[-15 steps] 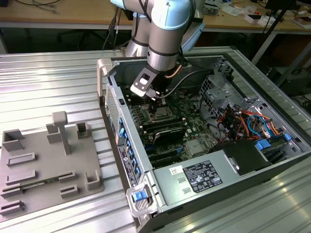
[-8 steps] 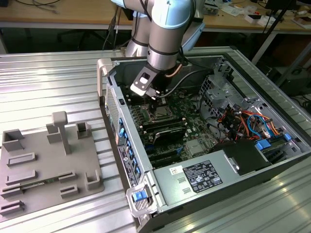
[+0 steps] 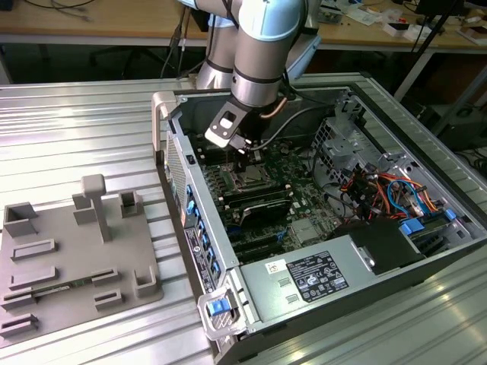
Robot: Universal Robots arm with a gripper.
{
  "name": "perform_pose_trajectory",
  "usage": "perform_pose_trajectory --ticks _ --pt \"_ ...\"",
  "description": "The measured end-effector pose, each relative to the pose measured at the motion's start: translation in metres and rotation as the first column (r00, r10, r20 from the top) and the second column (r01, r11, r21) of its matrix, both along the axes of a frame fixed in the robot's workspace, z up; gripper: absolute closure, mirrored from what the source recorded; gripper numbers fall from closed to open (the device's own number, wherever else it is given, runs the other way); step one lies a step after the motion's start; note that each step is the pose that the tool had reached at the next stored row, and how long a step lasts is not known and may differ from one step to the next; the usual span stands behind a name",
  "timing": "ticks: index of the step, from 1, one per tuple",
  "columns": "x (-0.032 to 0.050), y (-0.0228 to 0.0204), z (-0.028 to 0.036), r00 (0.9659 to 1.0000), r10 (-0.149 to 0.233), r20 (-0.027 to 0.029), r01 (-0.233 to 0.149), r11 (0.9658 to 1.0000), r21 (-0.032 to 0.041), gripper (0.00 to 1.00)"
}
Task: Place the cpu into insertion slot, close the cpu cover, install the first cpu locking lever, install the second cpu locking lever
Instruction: 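Close the cpu cover, then install the first cpu locking lever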
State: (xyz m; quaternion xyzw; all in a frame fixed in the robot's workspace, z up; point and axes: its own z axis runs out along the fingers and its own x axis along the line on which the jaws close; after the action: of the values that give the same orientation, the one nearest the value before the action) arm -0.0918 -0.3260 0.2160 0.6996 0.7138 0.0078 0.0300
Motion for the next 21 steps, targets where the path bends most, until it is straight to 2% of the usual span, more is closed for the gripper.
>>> perform_pose_trajectory --ticks 4,6,9,21 --pt "0.0089 0.0000 -0.0002 1.0000 0.000 -0.0020 0.000 1.0000 0.0001 0.89" --pt "0.0168 0.0000 -0.0004 1.0000 0.000 -0.0038 0.000 1.0000 0.0001 0.89" --pt "0.0210 0.0000 -0.0006 1.0000 0.000 -0.0047 0.000 1.0000 0.0001 0.89" --pt "0.0218 0.0000 -0.0006 1.0000 0.000 -0.0048 0.000 1.0000 0.0001 0.89"
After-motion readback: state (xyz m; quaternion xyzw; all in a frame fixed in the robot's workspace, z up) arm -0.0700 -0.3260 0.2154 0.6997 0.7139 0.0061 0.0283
